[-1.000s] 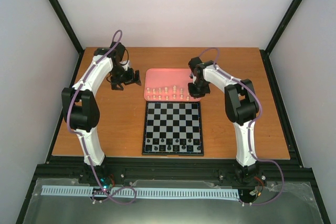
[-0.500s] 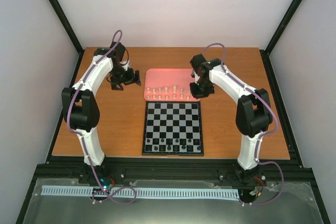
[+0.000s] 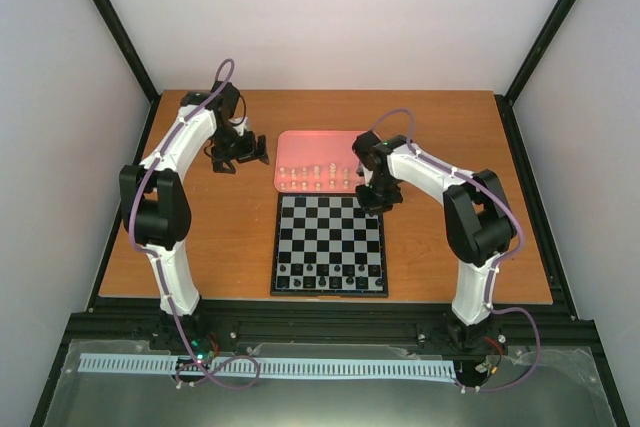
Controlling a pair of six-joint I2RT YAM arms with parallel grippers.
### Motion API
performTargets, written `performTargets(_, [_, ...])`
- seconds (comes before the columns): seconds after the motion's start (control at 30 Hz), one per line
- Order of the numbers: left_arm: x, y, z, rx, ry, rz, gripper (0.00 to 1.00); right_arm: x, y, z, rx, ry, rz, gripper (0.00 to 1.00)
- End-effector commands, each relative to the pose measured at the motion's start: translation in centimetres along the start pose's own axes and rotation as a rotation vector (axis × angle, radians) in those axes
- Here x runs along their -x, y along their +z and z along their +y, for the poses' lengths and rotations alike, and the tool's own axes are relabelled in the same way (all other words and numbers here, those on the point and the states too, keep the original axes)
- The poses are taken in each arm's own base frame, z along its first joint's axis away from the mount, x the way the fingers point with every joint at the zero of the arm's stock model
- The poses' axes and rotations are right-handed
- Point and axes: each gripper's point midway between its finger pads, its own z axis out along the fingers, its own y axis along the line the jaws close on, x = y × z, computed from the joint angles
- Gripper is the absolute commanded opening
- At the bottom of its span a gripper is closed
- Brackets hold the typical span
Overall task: Set up the chess pieces on the board
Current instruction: Place the chess piece on the chessboard.
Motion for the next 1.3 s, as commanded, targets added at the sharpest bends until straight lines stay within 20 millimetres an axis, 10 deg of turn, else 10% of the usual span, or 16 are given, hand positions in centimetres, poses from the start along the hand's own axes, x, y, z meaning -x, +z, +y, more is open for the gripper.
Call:
performTargets(0.0, [-0.1,0.1,0.0,0.006,0.018,0.007,1.00,1.0,1.0,0.2,-0.010,0.011,-0.012,0.03])
performTargets(1.27, [0.1,1.0,0.1,0.010,0.014,0.031,1.00,0.6,2.5,-0.2,-0.039,-0.009,0.054,0.17])
